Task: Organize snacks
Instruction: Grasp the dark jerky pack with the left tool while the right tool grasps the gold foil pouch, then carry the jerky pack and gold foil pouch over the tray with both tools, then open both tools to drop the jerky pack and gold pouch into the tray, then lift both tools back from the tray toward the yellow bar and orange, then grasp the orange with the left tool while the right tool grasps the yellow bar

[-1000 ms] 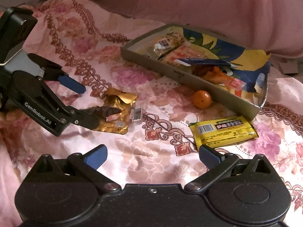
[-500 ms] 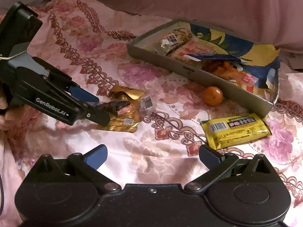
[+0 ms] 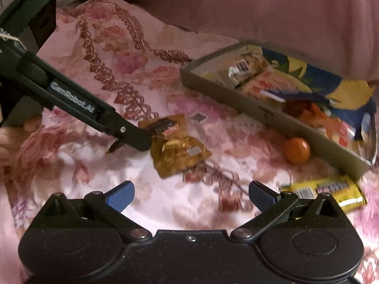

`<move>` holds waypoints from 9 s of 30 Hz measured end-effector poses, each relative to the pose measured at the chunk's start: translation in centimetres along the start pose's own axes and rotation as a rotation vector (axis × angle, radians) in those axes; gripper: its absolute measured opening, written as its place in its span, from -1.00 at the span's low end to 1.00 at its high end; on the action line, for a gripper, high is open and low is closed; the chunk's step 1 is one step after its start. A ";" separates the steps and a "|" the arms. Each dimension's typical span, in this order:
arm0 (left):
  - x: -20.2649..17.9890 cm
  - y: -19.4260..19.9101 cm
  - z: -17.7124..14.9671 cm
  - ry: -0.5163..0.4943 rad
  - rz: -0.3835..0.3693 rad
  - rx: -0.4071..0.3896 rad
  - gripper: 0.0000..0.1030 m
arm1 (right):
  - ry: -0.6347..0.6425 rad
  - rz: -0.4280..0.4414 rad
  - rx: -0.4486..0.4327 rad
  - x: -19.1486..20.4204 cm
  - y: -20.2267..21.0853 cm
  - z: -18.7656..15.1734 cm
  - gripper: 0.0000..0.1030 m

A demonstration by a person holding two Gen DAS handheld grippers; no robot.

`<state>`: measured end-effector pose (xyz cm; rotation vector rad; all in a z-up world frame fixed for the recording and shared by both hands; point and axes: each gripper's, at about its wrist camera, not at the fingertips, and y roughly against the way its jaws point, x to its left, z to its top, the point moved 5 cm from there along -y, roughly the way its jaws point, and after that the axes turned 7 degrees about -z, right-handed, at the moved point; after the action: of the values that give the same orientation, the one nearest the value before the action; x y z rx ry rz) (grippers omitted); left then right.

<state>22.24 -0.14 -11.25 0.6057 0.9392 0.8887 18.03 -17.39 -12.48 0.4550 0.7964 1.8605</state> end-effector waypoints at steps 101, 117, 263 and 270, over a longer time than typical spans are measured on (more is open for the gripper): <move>-5.4 -9.7 14.0 -0.127 -0.031 -0.364 -0.03 | -0.343 -0.512 -0.152 -16.2 -3.1 7.6 0.00; -5.2 -10.3 14.3 -0.127 -0.016 -0.331 -0.01 | -0.352 -0.501 -0.115 -16.2 -3.7 7.2 0.14; -11.0 -3.4 -0.3 -0.335 0.201 -0.211 0.99 | -0.396 -0.385 0.130 -16.7 8.8 -3.2 0.99; -10.6 -6.4 3.3 -0.392 0.153 -0.233 0.99 | -0.518 -0.204 0.132 -17.1 5.7 -3.0 0.98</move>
<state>24.39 -12.71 -10.09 0.6271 0.4338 0.9561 19.45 -35.41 -9.84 0.8637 0.5858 1.4151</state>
